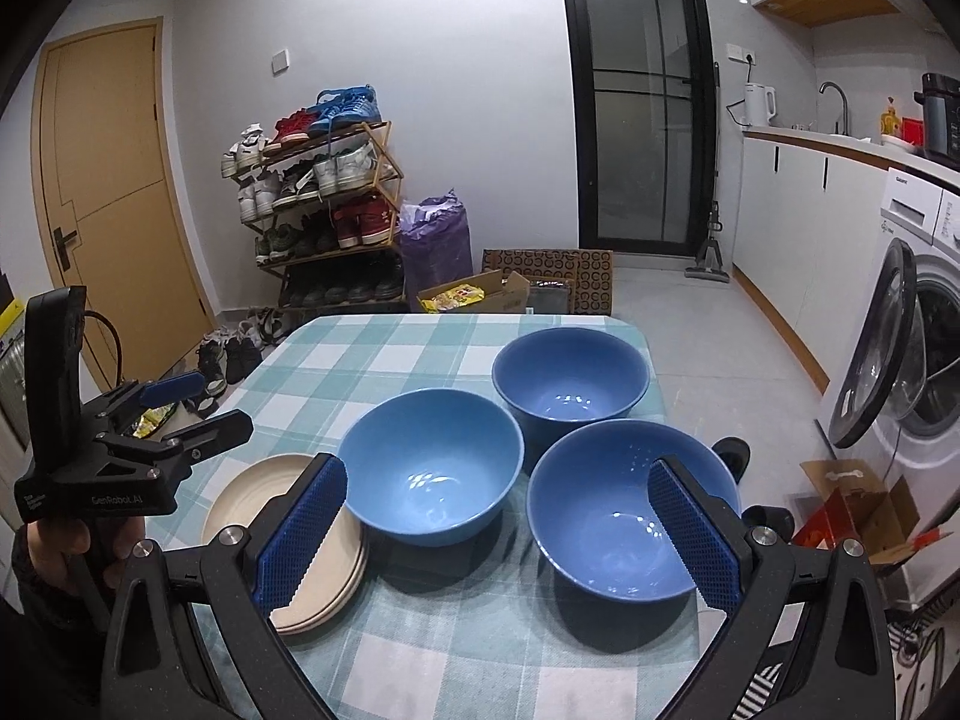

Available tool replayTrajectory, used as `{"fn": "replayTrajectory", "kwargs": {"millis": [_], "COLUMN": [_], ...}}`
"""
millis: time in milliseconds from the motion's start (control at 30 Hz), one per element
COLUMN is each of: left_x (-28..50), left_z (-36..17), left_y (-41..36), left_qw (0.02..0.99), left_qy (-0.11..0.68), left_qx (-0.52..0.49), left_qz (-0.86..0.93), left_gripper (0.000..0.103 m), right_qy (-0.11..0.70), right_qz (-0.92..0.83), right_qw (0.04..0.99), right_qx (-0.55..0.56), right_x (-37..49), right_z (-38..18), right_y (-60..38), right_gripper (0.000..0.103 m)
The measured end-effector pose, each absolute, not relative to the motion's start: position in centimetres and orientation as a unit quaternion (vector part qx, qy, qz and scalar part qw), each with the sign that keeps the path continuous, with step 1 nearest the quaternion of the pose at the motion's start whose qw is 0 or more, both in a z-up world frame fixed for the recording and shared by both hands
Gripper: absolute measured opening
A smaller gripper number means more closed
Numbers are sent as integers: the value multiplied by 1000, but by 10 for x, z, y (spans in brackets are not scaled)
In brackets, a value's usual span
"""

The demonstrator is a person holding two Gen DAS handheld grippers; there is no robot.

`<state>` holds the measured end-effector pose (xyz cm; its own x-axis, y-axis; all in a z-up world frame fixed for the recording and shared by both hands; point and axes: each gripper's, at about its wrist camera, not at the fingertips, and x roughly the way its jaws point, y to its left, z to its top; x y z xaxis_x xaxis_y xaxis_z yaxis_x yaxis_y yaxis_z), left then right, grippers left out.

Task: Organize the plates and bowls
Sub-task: 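Move both open tools toward the blue bowls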

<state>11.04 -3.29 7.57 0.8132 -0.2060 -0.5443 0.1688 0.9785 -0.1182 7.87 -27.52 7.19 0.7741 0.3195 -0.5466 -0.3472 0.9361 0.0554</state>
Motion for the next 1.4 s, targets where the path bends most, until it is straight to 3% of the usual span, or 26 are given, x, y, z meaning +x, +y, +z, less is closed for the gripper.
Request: {"fn": "replayTrajectory", "kwargs": {"millis": [1400], "left_x": [228], "left_z": [84], "left_y": [-64], "left_qw": [937], "left_qy": [327], "left_qx": [-27], "left_qz": [-120], "left_gripper": [103], "right_qy": [329], "right_qz": [115], "right_qw": [937], "right_qx": [1], "right_x": [193], "right_z": [73], "right_y": [-322], "right_gripper": [102]}}
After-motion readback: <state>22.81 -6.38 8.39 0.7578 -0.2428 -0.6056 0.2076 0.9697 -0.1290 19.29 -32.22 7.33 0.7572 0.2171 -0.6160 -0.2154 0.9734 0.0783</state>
